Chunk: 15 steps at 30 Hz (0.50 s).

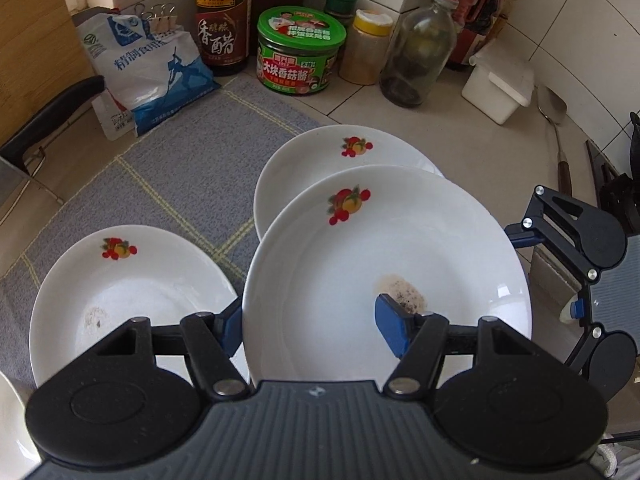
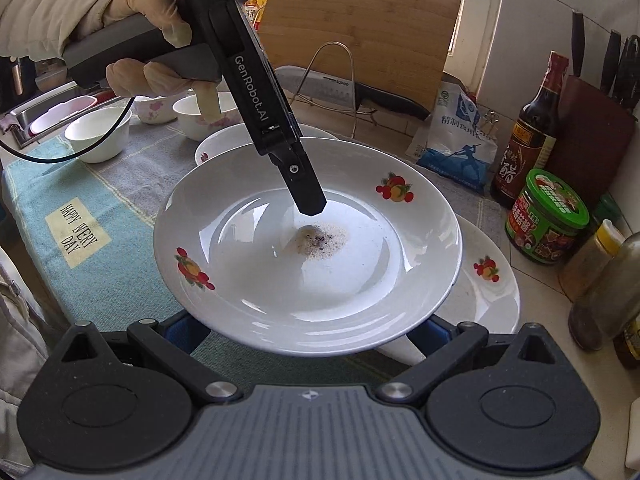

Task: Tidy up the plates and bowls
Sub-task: 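Lower the stained plate onto the other fruit-print plate with the left tool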

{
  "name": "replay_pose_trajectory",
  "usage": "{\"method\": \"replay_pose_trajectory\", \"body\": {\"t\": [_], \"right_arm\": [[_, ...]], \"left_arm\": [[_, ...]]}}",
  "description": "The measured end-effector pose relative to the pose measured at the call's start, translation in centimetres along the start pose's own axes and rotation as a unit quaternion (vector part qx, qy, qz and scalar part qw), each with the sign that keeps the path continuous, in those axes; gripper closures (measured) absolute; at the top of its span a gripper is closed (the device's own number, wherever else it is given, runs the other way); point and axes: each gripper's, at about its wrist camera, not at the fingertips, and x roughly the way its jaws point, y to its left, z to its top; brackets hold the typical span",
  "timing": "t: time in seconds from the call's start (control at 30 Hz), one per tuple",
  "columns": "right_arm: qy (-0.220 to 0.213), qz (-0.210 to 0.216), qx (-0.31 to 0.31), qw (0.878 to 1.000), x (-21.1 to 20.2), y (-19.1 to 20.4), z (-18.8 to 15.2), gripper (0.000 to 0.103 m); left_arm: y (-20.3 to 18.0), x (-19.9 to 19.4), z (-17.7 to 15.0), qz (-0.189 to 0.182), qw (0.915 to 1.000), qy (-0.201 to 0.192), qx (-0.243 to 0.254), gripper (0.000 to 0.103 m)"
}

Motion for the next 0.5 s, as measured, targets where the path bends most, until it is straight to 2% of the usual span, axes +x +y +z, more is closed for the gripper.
{"method": "replay_pose_trajectory", "body": {"t": [0.3,0.5], "right_arm": [[0.012,-0.028,0.031,0.999,-0.1,-3.4,-1.2,0.000],[0.022,-0.031,0.050,0.998,0.4,-4.3,-1.5,0.000]], "left_arm": [[-1.2,3.5,3.1,-0.013,0.9994,0.006,0.032,0.038],[-1.2,5.2,4.1,-0.019,0.9989,0.015,0.039,0.038]]}}
